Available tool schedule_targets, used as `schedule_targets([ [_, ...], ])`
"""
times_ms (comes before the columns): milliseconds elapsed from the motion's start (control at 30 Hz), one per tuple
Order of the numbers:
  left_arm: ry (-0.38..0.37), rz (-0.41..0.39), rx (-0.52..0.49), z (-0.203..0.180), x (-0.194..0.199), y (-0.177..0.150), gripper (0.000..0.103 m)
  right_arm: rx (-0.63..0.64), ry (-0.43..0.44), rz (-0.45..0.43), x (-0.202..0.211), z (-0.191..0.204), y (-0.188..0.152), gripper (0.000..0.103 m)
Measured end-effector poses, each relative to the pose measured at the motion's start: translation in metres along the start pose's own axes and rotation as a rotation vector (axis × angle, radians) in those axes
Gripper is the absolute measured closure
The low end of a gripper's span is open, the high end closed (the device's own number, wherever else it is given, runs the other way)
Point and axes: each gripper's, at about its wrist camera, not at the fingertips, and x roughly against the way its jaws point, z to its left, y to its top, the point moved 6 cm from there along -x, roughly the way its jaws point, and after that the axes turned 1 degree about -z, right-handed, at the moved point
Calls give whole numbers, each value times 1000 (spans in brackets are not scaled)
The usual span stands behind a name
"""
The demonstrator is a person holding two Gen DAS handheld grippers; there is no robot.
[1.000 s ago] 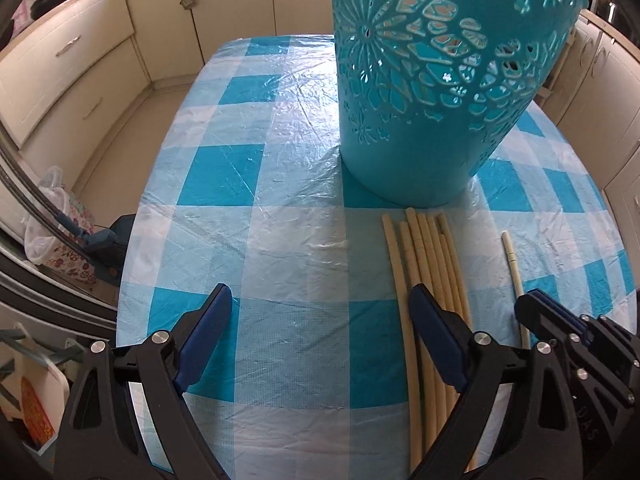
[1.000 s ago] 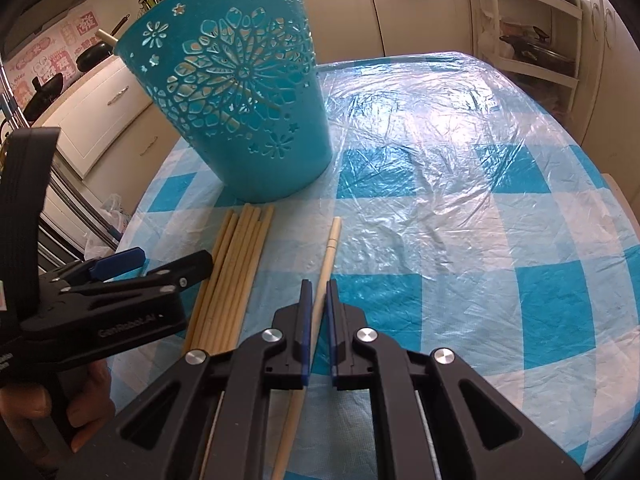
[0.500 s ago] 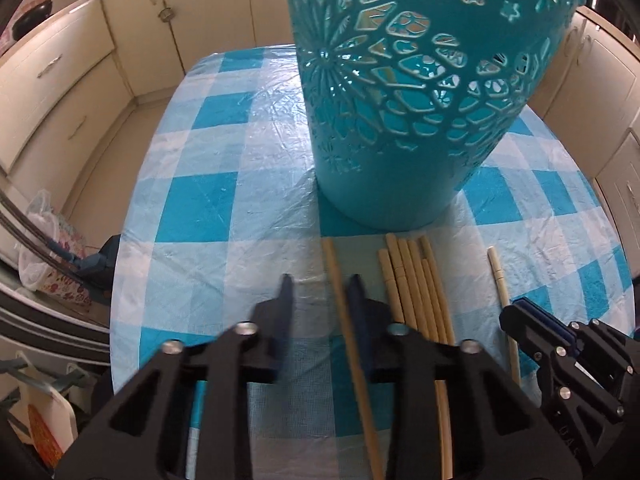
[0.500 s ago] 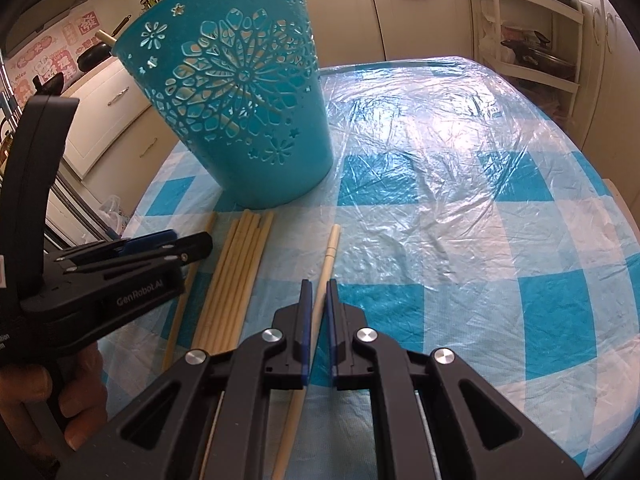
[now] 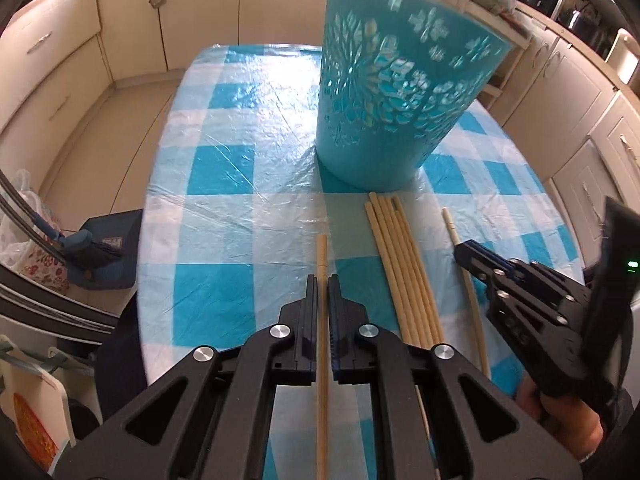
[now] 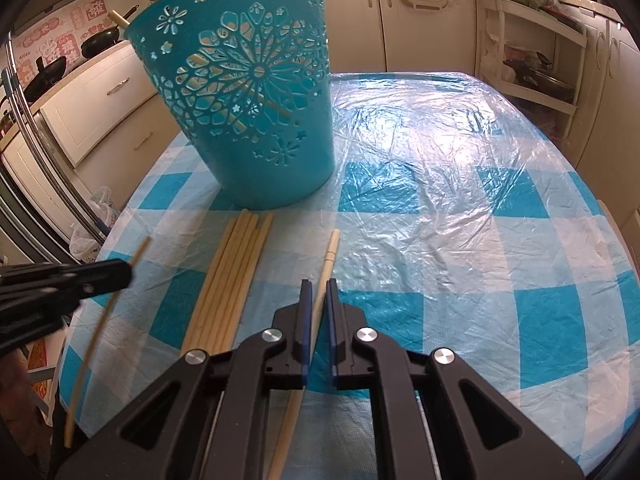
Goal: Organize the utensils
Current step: 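Close the left gripper on a chopstick while the right gripper grips another chopstick, then raise the chopstick with the left gripper over the basket and release it inside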
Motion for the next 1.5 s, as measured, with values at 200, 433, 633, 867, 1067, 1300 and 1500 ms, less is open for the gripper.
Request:
schedule_targets([
  [200,-22,-68,-18,-5,41,-2,98,15,-15,-3,0,2,-1,95],
  [433,-44,-143,-45,-16,79,0,98,26,-27,-6,2,5,-3,95],
  [633,-69,-195,-65,-27,112,3,98,34,-34,-5,4,6,-5,95],
  [867,-118,-263,-66,-37,151,13,98,36,-37,-4,4,6,-5,95],
  [1067,-163,-390,-44,-44,190,47,98,31,-33,-2,4,6,-5,95],
  [1300,-191,-605,-1,-54,213,113,98,13,-20,2,4,3,-4,95],
  [1500,-183,-750,42,-59,204,178,98,-14,2,4,3,-2,-2,95],
])
